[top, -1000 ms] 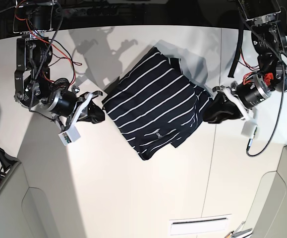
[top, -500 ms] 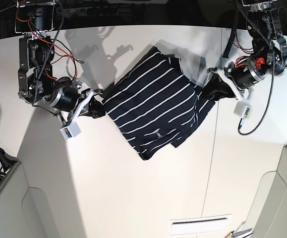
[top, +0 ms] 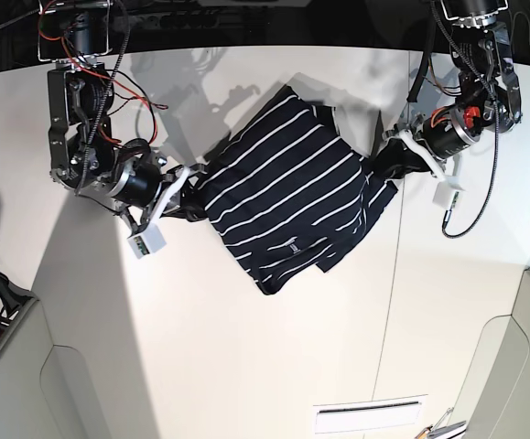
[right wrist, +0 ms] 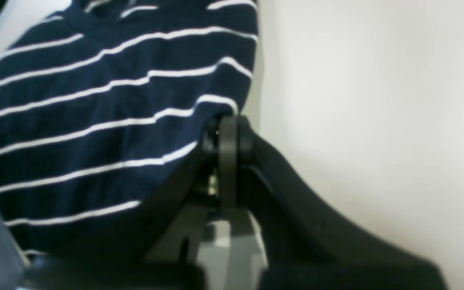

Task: Fold the T-shirt properly
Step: 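Hold the bundle with both grippers and pull its sides apart to square it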

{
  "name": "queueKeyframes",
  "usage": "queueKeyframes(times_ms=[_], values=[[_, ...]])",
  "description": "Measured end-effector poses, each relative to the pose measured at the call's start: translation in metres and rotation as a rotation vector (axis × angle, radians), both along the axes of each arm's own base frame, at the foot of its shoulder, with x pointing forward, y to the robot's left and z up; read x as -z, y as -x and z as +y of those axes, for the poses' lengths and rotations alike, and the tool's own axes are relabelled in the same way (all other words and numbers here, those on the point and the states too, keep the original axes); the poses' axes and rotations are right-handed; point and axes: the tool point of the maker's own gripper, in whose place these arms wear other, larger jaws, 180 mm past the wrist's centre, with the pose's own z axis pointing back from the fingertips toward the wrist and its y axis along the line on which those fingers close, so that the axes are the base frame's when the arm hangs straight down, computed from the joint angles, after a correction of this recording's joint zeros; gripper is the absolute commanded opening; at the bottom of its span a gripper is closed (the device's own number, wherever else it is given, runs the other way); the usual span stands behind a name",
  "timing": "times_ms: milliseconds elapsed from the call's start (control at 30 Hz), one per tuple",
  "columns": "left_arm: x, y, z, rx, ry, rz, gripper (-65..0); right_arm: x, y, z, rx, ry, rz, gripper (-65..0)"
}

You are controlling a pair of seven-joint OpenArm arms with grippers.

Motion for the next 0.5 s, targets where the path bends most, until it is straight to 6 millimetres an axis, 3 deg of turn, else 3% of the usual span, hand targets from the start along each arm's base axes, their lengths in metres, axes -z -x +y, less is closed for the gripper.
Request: queueKeyframes(times_ms=[233, 500], values=[[0.003, -0.004, 0.004, -0.022, -0.007, -0.018, -50.2, 0.008, 0.015, 0.031, -0.118, 0.037, 0.006, -65.0], [-0.002, -0.029, 0.006, -0.025, -0.066, -0.04, -50.2, 0.013, 0.03, 0.039, -0.163, 0.019, 0.085, -65.0]])
